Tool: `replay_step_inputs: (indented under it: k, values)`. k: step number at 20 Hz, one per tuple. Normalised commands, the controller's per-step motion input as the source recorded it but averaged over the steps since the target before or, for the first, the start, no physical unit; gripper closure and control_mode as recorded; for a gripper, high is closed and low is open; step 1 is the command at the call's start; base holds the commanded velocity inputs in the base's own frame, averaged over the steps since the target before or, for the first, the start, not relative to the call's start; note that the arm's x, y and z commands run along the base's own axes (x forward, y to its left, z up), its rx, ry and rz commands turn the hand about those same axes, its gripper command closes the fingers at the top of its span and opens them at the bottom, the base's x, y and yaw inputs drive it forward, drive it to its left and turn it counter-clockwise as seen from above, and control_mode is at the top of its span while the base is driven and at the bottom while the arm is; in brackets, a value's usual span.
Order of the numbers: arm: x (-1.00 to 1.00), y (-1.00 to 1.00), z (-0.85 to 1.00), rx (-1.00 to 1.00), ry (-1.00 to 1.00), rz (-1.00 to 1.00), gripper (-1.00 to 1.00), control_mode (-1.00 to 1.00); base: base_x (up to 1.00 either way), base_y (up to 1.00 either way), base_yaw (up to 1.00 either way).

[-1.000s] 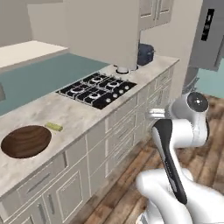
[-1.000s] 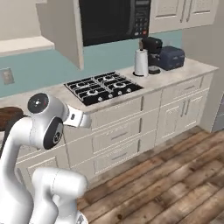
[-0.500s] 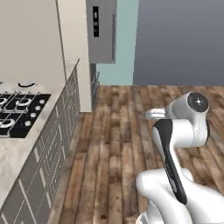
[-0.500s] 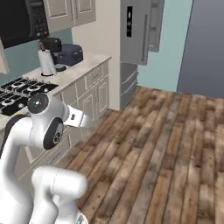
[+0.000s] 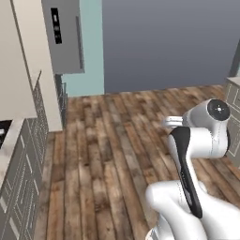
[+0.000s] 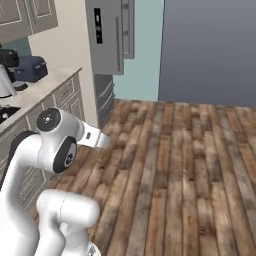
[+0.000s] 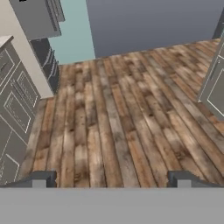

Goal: Pick the egg and butter from the fridge and place them by the bowl for mixing.

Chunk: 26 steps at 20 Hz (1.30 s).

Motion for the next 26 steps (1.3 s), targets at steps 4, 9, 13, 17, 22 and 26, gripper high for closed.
replay_step_inputs:
  k: [4,9,13,17,22,26]
  values:
    - [0.0,0.0,0.0,0.0,0.0,0.0,-1.0,1.0,0.81,-0.07,-0.03]
    - [0.0,0.0,0.0,0.0,0.0,0.0,-1.0,1.0,0.88,-0.09,0.0]
    - [0.0,0.0,0.0,0.0,0.0,0.0,-1.0,1.0,0.92,-0.13,0.02]
    - [0.0,0.0,0.0,0.0,0.0,0.0,-1.0,1.0,0.93,-0.15,0.03]
    - [0.0,0.0,0.0,0.0,0.0,0.0,-1.0,1.0,0.9,-0.2,0.03]
    - [0.0,0.0,0.0,0.0,0.0,0.0,-1.0,1.0,0.85,-0.27,0.02]
